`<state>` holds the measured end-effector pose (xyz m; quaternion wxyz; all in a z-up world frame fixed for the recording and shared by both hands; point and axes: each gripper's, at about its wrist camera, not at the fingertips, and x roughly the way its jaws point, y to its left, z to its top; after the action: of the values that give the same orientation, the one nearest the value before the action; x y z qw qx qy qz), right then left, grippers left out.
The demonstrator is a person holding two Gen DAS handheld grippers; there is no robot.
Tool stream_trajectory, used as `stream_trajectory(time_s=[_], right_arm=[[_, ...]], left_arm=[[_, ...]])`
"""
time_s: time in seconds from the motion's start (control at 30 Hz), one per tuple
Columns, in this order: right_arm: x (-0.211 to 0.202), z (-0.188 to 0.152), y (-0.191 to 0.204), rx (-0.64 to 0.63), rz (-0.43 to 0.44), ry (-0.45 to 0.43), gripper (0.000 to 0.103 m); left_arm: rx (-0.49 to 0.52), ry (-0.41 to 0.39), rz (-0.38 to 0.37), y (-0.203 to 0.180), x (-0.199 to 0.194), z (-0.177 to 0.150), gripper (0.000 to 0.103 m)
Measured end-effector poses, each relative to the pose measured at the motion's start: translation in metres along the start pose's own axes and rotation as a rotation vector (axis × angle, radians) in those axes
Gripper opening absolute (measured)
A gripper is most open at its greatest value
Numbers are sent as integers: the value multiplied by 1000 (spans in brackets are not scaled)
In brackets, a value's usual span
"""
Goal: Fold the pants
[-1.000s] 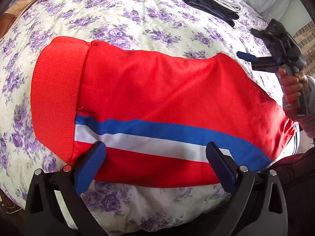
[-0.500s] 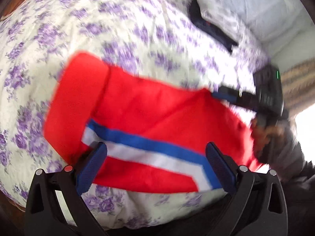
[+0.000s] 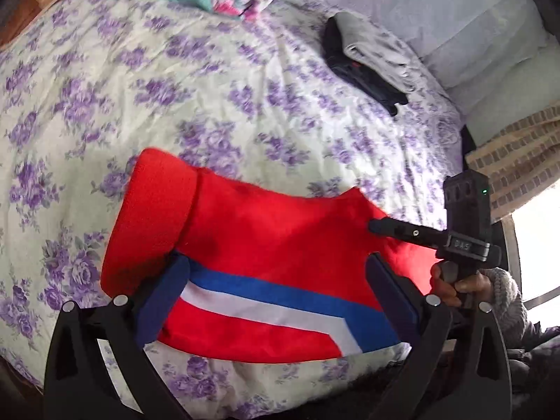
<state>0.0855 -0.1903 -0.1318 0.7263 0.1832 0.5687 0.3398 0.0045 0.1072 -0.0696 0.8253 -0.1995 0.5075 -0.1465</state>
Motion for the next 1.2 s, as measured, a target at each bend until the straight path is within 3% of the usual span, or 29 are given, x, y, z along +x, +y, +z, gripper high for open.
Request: stream_trajectory(time_s=[0.1, 0.2, 0.23, 0.3, 0.33, 0.37, 0.53, 0.63, 0.7, 0.87, 0.93, 1.07, 1.2], right_arm=[[-10, -12, 2, 20, -20, -23, 68], [-18, -30, -2, 81, -33, -53, 68], [-24, -37, -5, 102, -37, -68, 68], [-37, -51, -5, 131, -51, -96, 68], [-44, -59, -5, 139, -67, -111, 68], [-54, -68, -5, 147, -88, -125, 69], [-106, -115, -6, 192, -187, -227, 71], [-126, -137, -14, 226, -212, -265, 74], [-131, -141, -26, 274, -212, -273, 74], [-150, -122, -48, 285, -217, -293, 74], [-157, -114, -53, 255, -237, -281, 74], [-191, -115, -68, 238, -258, -320, 74], [-252, -145, -108, 363, -248, -435, 74]], left_arm=[[38, -61, 36, -4, -11, 13, 98], [10, -15, 89, 18, 17, 22, 98], [22, -4, 132, 27, 29, 24, 98], [16, 6, 305, 48, 53, 27, 99], [-42, 53, 260, 65, 66, 28, 99], [-79, 28, 230, 73, 66, 27, 99], [-7, -14, 203, 53, 28, 22, 98], [-51, -73, 249, 65, 1, 19, 98], [-99, -71, 239, 81, -8, 17, 98], [-116, -68, 290, 94, 24, 15, 99], [-193, -98, 266, 100, 33, 14, 99], [-199, -117, 340, 87, 38, 18, 99], [-232, -169, 411, 67, 8, 16, 99]])
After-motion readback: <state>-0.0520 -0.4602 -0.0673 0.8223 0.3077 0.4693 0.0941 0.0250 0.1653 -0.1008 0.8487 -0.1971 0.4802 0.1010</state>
